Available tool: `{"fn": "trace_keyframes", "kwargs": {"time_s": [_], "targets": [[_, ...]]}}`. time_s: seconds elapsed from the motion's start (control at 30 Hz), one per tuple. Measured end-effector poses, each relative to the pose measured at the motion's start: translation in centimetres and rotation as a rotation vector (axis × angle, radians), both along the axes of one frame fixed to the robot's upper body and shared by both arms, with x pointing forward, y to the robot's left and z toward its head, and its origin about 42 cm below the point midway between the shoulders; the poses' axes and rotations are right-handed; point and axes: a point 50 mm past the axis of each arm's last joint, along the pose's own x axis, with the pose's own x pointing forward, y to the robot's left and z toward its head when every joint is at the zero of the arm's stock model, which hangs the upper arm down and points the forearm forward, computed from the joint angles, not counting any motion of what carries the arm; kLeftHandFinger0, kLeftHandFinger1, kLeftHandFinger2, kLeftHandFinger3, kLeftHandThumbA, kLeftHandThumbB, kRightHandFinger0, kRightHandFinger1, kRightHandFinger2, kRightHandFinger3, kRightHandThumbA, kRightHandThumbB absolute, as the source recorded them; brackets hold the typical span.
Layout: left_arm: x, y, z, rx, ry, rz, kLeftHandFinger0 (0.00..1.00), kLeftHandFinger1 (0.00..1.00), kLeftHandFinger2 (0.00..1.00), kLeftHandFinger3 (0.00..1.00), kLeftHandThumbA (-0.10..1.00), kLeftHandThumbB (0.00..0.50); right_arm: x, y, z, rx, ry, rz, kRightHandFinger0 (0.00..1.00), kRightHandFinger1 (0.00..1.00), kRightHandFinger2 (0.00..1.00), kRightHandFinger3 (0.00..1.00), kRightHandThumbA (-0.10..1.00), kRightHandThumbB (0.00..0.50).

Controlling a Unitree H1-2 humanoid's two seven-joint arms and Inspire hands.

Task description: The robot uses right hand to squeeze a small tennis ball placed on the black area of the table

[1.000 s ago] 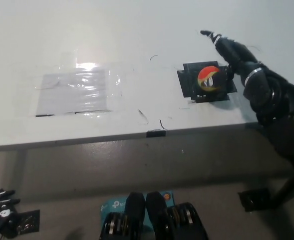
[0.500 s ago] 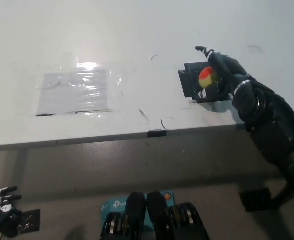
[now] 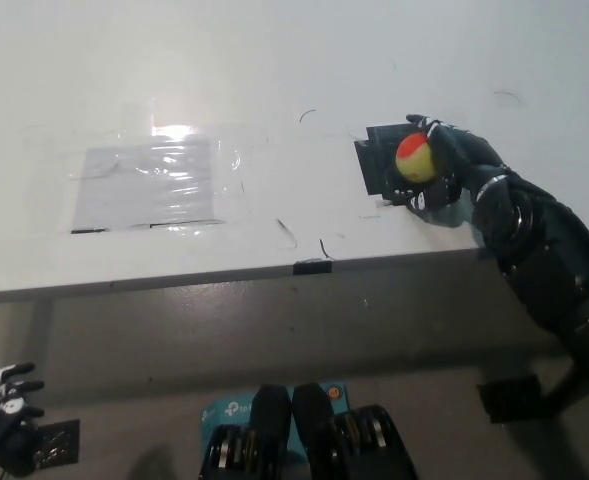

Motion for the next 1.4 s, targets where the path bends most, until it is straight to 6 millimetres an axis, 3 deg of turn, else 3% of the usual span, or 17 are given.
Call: {"fn": "trace_keyframes", "kwargs": {"time_s": [0.37,0.47,0.5,0.53,0.6,0.63,0.73,0.77,0.8,0.9,0.93,1.07,1.1,1.17,1.2,1.3,1.4], "targets": [[0.6,0.0,0.7,0.009,-0.023,-0.015,0.37,0.45,0.58,0.66,0.33,0.036,0.0,2.1,-0.6,0.034,0.020,0.042,1.00,1.00,1.00,1.00,0.59,0.281],[0.6,0.0,0.7,0.009,-0.026,-0.015,0.41,0.47,0.61,0.67,0.31,0.000,0.0,2.1,-0.6,0.036,0.020,0.047,0.85,1.00,1.00,1.00,0.54,0.005],[0.6,0.0,0.7,0.009,-0.026,-0.015,0.41,0.47,0.61,0.67,0.31,0.000,0.0,2.1,-0.6,0.033,0.021,0.049,0.84,1.00,1.00,1.00,0.53,0.000],[0.7,0.0,0.7,0.009,-0.029,-0.016,0.40,0.46,0.61,0.68,0.30,0.000,0.0,2.2,-0.8,0.005,0.026,0.058,0.82,0.97,1.00,1.00,0.31,0.000],[0.8,0.0,0.9,0.009,-0.035,-0.017,0.35,0.43,0.60,0.65,0.37,0.038,0.1,2.1,-0.8,-0.025,0.031,0.065,0.30,0.41,0.62,1.00,-0.08,0.000],[0.9,0.0,0.9,0.009,-0.038,-0.017,0.36,0.44,0.60,0.65,0.38,0.027,0.2,1.9,-0.7,-0.059,0.030,0.070,0.23,0.37,0.56,1.00,-0.10,0.000],[1.1,0.0,1.1,0.010,-0.045,-0.018,0.37,0.45,0.61,0.66,0.38,0.006,0.6,1.5,-0.4,-0.165,0.024,0.089,0.30,0.42,0.56,1.00,-0.10,0.000],[1.1,0.0,1.2,0.011,-0.047,-0.019,0.37,0.46,0.62,0.68,0.36,0.000,0.7,1.5,-0.3,-0.200,0.020,0.099,0.19,0.34,0.45,0.78,-0.10,0.001],[1.2,0.0,1.2,0.011,-0.048,-0.019,0.36,0.45,0.61,0.68,0.35,0.000,0.7,1.5,-0.2,-0.225,0.017,0.107,0.19,0.35,0.45,0.74,-0.10,0.091],[1.2,0.0,1.2,0.012,-0.051,-0.020,0.36,0.46,0.61,0.69,0.33,0.000,0.7,1.7,-0.3,-0.300,0.013,0.123,0.08,0.24,0.33,0.60,-0.10,0.195],[1.3,0.0,1.3,0.012,-0.053,-0.020,0.35,0.46,0.61,0.67,0.36,0.035,0.8,1.7,-0.2,-0.324,0.014,0.124,0.30,0.48,0.54,0.85,-0.04,0.008],[2.0,-0.1,1.9,0.014,-0.074,-0.025,0.37,0.47,0.62,0.67,0.35,0.011,0.8,1.8,-0.4,-0.391,0.008,0.121,0.20,0.33,0.41,0.85,-0.07,0.000],[2.1,0.0,2.1,0.014,-0.080,-0.025,0.37,0.47,0.61,0.67,0.35,0.004,0.8,1.9,-0.4,-0.403,-0.001,0.120,0.05,0.18,0.28,0.64,-0.10,0.000],[2.3,0.0,2.3,0.015,-0.088,-0.025,0.36,0.46,0.61,0.67,0.34,0.002,0.7,1.8,-0.5,-0.410,-0.033,0.116,0.00,0.13,0.24,0.62,-0.10,0.000],[2.4,0.0,2.4,0.016,-0.091,-0.026,0.35,0.45,0.60,0.67,0.35,0.007,0.6,1.8,-0.8,-0.410,-0.044,0.114,0.00,0.01,0.04,0.38,-0.10,0.000],[2.6,0.0,2.4,0.016,-0.092,-0.026,0.39,0.48,0.63,0.69,0.38,0.005,0.2,1.8,-1.3,-0.389,-0.106,0.114,0.00,0.13,0.31,0.58,-0.10,0.000],[2.6,0.0,2.3,0.016,-0.089,-0.026,0.38,0.47,0.61,0.68,0.37,0.004,-0.2,1.5,-2.1,-0.363,-0.155,0.111,0.00,0.05,0.26,0.62,-0.10,0.002]]}}
